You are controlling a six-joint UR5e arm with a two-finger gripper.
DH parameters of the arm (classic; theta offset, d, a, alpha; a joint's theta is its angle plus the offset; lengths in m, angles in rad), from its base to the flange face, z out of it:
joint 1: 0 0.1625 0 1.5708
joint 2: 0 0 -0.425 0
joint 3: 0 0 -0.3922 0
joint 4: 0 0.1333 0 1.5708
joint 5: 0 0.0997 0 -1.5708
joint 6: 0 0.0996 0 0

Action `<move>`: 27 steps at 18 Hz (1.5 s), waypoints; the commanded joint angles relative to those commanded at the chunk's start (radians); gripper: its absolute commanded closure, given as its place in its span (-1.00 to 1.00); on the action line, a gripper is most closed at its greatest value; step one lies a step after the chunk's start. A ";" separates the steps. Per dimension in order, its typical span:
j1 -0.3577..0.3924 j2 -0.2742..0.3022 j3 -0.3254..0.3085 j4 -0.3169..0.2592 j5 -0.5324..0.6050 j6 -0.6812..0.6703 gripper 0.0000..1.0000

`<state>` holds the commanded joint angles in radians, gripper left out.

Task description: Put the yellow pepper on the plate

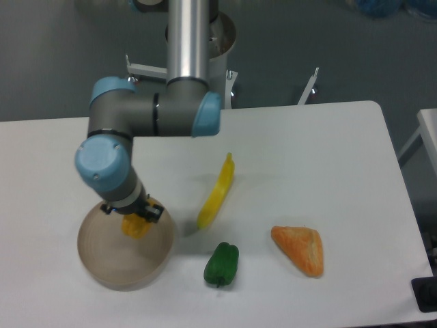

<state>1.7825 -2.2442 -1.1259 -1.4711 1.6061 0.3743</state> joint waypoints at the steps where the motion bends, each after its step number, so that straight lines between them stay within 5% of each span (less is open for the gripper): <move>1: -0.005 -0.003 -0.002 0.000 0.000 -0.002 -0.13; 13: -0.018 -0.037 -0.008 0.022 0.003 0.000 -0.13; 14: -0.018 -0.037 -0.006 0.021 0.005 0.000 -0.19; 17: -0.018 -0.032 0.000 0.023 0.006 0.002 -0.98; 22: 0.000 -0.003 0.006 0.028 0.006 0.023 -0.99; 27: 0.125 0.038 0.018 0.028 0.006 0.184 -0.99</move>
<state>1.9080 -2.2059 -1.1076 -1.4435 1.6122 0.5580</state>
